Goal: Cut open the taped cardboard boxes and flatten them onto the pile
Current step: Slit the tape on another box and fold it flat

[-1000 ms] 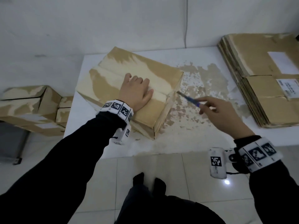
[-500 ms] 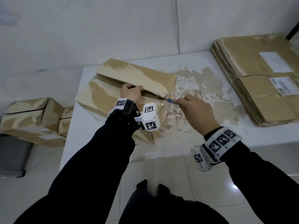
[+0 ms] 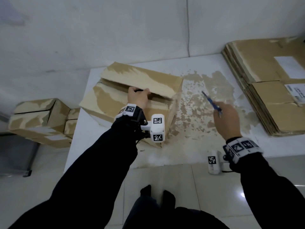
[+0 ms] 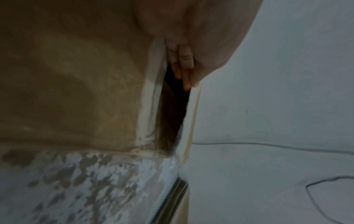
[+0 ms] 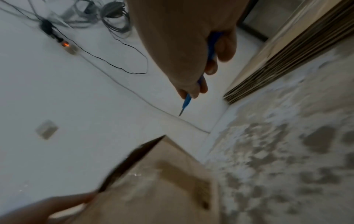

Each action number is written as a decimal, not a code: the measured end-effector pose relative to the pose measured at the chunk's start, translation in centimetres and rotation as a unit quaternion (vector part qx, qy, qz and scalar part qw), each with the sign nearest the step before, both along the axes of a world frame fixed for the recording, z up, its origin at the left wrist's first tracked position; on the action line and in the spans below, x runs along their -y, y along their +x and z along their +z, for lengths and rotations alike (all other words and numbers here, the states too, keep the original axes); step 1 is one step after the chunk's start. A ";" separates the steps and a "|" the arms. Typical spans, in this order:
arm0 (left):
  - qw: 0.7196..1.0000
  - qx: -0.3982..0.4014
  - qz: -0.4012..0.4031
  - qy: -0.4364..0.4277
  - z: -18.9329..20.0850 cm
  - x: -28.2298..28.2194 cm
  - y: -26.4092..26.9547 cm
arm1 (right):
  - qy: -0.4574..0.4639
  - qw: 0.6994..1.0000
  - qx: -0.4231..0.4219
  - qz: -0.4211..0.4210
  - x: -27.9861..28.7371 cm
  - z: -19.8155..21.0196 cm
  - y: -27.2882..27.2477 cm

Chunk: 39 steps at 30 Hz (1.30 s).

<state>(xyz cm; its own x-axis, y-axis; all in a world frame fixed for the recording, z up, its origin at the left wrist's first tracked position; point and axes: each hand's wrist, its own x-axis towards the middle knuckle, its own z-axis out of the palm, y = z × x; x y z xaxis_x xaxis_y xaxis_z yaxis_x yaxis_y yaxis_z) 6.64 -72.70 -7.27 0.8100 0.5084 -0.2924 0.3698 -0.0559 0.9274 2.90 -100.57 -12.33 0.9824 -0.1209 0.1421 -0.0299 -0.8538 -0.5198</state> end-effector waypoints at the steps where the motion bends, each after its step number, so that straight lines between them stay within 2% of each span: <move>1: 1.000 -0.006 -0.009 0.025 0.3 0.1 0.0 | 0.005 0.998 -0.054 0.021 0.9 -1.9 0.2; 4: 0.983 -0.072 -0.083 0.150 1.7 0.5 -0.2 | 0.008 0.976 -0.209 0.053 1.0 -6.9 -0.3; 6: 0.934 -0.123 -0.143 0.302 2.6 0.2 -0.6 | -0.036 0.973 -0.221 0.052 0.3 -7.7 -0.9; 7: 0.907 -0.131 -0.172 0.362 3.2 -0.1 -0.7 | -0.043 0.982 -0.180 0.047 -0.4 -6.9 -1.0; 8: 0.884 -0.132 -0.196 0.403 3.9 -0.4 -0.7 | -0.011 0.993 -0.106 0.054 -1.5 -5.5 -0.9; 9: 0.867 -0.128 -0.213 0.432 4.6 -0.9 -0.5 | 0.053 0.995 -0.016 0.086 -2.9 -3.7 -0.7; 10: 0.856 -0.119 -0.224 0.451 5.3 -1.3 -0.3 | 0.114 0.983 0.050 0.137 -4.6 -1.6 -0.6; 12: 0.841 -0.092 -0.246 0.473 7.0 -1.9 -0.1 | 0.135 0.950 0.083 0.268 -8.3 1.9 -0.1; 14: 0.810 -0.077 -0.285 0.507 8.7 -2.6 -0.3 | 0.096 0.929 0.058 0.354 -10.7 3.6 0.6; 16: 0.783 -0.072 -0.332 0.521 10.5 -3.6 -1.3 | 0.068 0.929 0.063 0.358 -11.2 4.8 1.9; 18: 0.763 -0.077 -0.377 0.520 12.1 -5.1 -3.3 | 0.062 0.943 0.076 0.317 -10.8 6.2 4.0; 21: 0.763 -0.132 -0.443 0.452 12.8 -7.3 -7.3 | 0.038 0.963 -0.023 0.268 -10.0 8.1 8.6; 23: 0.746 -0.173 -0.484 0.424 11.4 -8.2 -9.6 | -0.019 0.957 -0.118 0.263 -10.1 8.4 11.5; 24: 0.726 -0.192 -0.501 0.430 10.2 -8.5 -10.4 | -0.045 0.950 -0.163 0.264 -10.3 8.1 12.7; 26: 0.685 -0.199 -0.516 0.475 7.3 -9.0 -11.2 | -0.089 0.932 -0.239 0.258 -10.9 7.3 14.2; 28: 0.658 -0.163 -0.498 0.541 5.0 -9.1 -11.2 | -0.147 0.922 -0.274 0.233 -11.5 6.9 14.7; 30: 0.638 -0.124 -0.484 0.586 3.7 -8.8 -10.5 | -0.206 0.922 -0.250 0.211 -13.1 7.3 14.2; 32: 0.629 -0.116 -0.489 0.594 3.0 -8.6 -9.4 | -0.218 0.917 -0.205 0.263 -16.2 8.3 12.1; 33: 0.628 -0.121 -0.492 0.591 2.8 -8.6 -8.7 | -0.229 0.899 -0.172 0.331 -18.3 8.4 10.6; 35: 0.624 -0.141 -0.489 0.593 2.4 -8.9 -7.6 | -0.285 0.825 -0.171 0.457 -22.2 8.2 7.8; 36: 0.620 -0.149 -0.489 0.595 2.3 -9.0 -7.4 | -0.326 0.785 -0.197 0.488 -23.2 8.3 6.7; 37: 0.617 -0.148 -0.491 0.597 2.2 -9.1 -7.3 | -0.356 0.766 -0.222 0.486 -23.5 9.2 6.0; 38: 0.613 -0.145 -0.496 0.597 2.1 -9.2 -7.3 | -0.350 0.782 -0.217 0.467 -23.1 10.6 5.5; 39: 0.609 -0.140 -0.501 0.599 2.0 -9.3 -7.4 | -0.323 0.812 -0.186 0.448 -22.2 12.6 5.0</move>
<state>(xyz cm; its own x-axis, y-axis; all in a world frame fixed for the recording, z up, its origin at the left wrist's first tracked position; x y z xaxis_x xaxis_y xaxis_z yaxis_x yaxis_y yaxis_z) -0.74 -63.40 -5.27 0.8927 -0.2146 -0.3963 -0.2712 -0.9581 -0.0919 7.93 -78.36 0.24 0.6235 0.6489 -0.4361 0.7020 -0.7102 -0.0530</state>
